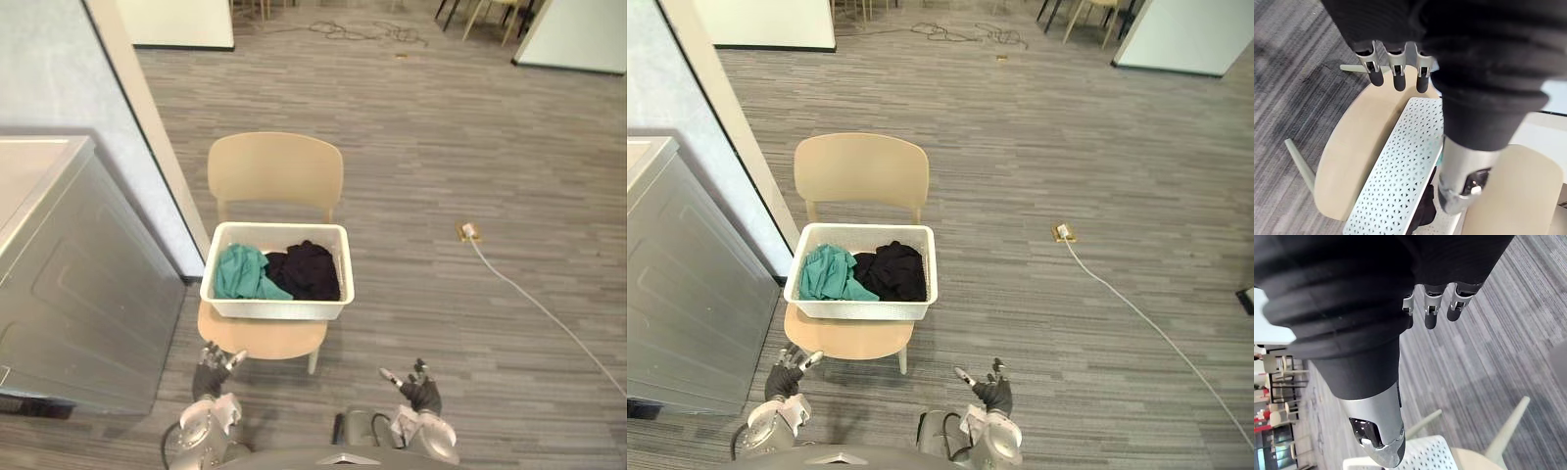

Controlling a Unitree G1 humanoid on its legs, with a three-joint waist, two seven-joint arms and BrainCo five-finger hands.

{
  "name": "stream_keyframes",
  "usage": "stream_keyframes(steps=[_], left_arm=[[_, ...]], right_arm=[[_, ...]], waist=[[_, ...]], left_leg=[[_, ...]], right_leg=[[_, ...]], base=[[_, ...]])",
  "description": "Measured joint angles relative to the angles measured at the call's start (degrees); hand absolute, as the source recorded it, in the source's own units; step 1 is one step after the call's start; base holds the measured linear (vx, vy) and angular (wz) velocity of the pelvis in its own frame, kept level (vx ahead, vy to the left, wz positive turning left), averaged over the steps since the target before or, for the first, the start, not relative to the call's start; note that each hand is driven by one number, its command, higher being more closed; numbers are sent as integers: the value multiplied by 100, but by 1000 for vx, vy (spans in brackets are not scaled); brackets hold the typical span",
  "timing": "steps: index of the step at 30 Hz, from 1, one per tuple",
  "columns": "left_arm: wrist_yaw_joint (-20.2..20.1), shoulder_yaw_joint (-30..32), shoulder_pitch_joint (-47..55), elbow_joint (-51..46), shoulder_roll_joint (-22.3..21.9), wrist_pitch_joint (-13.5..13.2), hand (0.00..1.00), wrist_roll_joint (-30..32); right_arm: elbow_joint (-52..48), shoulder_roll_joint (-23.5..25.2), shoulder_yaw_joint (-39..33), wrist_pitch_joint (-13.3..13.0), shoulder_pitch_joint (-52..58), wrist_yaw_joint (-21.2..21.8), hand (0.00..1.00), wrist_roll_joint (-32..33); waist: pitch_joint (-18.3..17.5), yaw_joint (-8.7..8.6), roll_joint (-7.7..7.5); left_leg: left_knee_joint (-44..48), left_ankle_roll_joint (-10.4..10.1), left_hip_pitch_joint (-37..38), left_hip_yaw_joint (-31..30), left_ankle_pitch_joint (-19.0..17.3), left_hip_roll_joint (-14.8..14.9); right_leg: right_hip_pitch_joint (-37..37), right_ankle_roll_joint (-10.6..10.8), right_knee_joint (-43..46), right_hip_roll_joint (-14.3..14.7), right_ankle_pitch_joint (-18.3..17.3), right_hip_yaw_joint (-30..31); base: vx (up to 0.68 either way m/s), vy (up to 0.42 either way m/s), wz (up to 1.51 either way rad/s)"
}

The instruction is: Pick up the laundry basket with both hands and put the clothes into the washing machine.

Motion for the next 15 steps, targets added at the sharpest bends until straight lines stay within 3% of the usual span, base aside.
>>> stream_keyframes(steps=[3,7,13,14,15], left_arm=[[3,144,-238,556,9,-6,0,-1],[-3,437,-350,1086,7,-5,0,-1],[-68,833,-521,2017,197,34,0,13],[-164,1069,-680,2768,396,83,0,351],[-164,1069,-680,2768,396,83,0,351]], right_arm=[[695,-140,-132,-8,-369,14,0,2],[1419,-223,-264,42,-543,184,0,2],[2260,-211,-663,156,-588,403,0,187],[2989,-243,-860,239,-810,634,0,427],[2989,-243,-860,239,-811,634,0,427]], waist=[[-45,89,19],[-116,106,50],[-144,175,-26],[-210,195,-85],[-210,195,-85]], left_leg=[[-264,-93,36,-59,195,-6],[-312,-67,-152,-207,268,-9],[-525,-49,-225,-364,316,-321],[-805,184,-47,-825,511,-731],[-805,184,-47,-825,511,-731]], right_leg=[[431,-45,-1109,201,53,116],[599,-11,-1916,327,579,148],[778,86,-2720,153,1146,296],[1161,258,-3340,-93,1470,113],[1161,258,-3340,-93,1470,112]], base=[[-73,-114,-21],[-163,-13,-2],[-113,66,-8],[-38,28,-5],[0,0,0]])
